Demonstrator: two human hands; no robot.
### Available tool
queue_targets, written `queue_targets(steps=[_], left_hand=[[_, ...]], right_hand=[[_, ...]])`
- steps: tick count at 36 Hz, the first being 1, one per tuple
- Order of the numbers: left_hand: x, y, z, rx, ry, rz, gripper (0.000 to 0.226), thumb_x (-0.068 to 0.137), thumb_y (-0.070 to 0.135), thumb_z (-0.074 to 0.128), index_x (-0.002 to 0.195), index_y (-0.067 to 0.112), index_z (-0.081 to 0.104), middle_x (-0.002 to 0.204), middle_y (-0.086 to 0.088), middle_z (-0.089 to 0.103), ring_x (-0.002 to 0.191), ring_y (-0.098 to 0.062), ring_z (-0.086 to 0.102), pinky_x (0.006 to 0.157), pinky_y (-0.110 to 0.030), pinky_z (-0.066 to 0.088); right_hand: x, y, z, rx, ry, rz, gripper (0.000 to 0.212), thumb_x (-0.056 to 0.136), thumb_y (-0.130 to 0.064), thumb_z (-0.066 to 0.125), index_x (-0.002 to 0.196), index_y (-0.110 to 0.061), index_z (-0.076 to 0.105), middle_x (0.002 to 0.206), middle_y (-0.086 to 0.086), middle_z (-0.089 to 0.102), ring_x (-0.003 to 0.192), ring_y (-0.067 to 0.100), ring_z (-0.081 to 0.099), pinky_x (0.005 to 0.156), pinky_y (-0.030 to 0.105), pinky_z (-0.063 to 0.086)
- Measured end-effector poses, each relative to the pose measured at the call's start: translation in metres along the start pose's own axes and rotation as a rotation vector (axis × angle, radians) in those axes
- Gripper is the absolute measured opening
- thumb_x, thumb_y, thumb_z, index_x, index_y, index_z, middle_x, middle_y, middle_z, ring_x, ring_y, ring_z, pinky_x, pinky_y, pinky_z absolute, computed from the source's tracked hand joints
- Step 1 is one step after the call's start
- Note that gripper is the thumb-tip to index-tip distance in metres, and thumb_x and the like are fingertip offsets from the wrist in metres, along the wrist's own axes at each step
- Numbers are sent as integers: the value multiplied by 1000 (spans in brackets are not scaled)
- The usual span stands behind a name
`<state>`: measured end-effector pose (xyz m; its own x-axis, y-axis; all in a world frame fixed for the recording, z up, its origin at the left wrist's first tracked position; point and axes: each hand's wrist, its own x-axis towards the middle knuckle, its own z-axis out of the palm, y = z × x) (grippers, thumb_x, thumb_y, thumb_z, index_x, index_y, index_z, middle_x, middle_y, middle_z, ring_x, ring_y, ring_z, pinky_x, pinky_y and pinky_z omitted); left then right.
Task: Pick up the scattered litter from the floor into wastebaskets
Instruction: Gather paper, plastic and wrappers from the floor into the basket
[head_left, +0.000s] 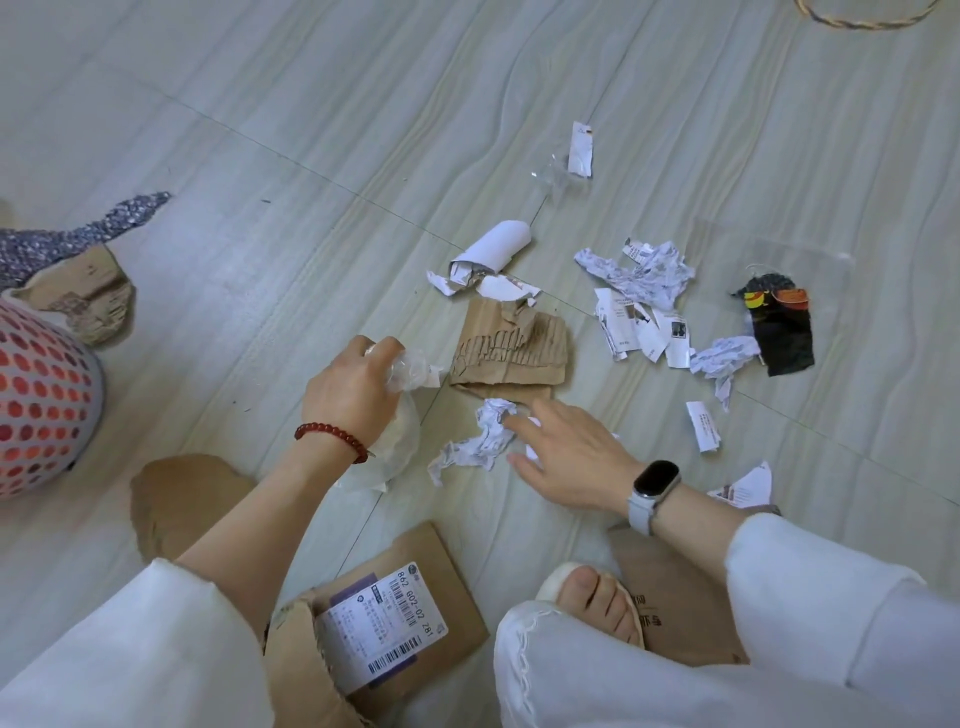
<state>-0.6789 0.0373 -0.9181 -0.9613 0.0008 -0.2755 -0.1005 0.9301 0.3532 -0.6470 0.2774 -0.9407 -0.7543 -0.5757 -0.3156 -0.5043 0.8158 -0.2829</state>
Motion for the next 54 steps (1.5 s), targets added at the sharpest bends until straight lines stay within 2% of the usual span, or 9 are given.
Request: queue_targets(steps=[4,9,15,26,30,35,43,48,54], left_hand=[[-2,-1,1,4,12,-2,25,87,7,47,110,14,56,105,-12,55,74,-31,55,57,-30,36],[-1,-5,2,-15,36,-35,23,88,10,46,108,14,56,106,-11,55,71,-30,53,56,-32,38],[8,4,-5,-132,134,59,41,77,-3,52,110,21,57,112,-9,54,70,-30,52,56,-33,41],[72,55,-15,92,328,137,53,71,4,28,108,21,63,131,-17,48,96,-44,49,68,-43,35],[95,51,-2,190,252,35,52,69,-5,56,115,18,60,136,-17,42,110,-45,42,75,-49,35],[112,53,10,278,152,40,41,76,29,59,116,22,55,134,-12,42,114,-39,39,77,-47,36],[143,90,37,219,-81,-12,81,64,82,42,133,46,17,146,2,10,135,-35,5,98,-58,26],[155,96,44,265,-172,-48,100,46,79,58,131,48,14,145,3,7,135,-35,5,101,-61,21],[153,102,45,317,-151,38,66,67,60,63,124,38,38,132,-2,33,120,-32,29,88,-48,35]], right_hand=[[15,-13,13,-149,-1,-13,58,65,-63,59,109,-24,62,82,3,58,71,21,59,59,26,46],[34,-27,20,6,44,-8,27,60,-28,82,70,-15,60,73,8,52,61,26,56,48,21,25],[21,-4,-4,342,157,145,32,83,-33,34,81,-7,53,91,12,55,78,26,52,53,32,36],[30,116,-71,36,313,598,75,77,5,46,142,-29,30,140,8,34,119,33,37,80,41,45],[49,134,-51,9,131,643,67,85,-13,49,143,-38,24,156,0,1,141,31,3,107,49,20],[52,138,-9,31,-4,635,72,82,-65,7,147,-34,-4,156,5,-16,141,36,-18,108,63,1],[45,146,21,-157,341,518,60,83,-62,34,131,-27,44,128,11,50,118,33,38,100,59,28],[54,145,23,-199,609,474,37,83,-41,45,113,-20,52,102,8,62,99,26,44,83,41,36],[67,144,8,-148,601,475,19,81,-26,43,86,-10,55,75,8,56,71,27,50,56,34,47]])
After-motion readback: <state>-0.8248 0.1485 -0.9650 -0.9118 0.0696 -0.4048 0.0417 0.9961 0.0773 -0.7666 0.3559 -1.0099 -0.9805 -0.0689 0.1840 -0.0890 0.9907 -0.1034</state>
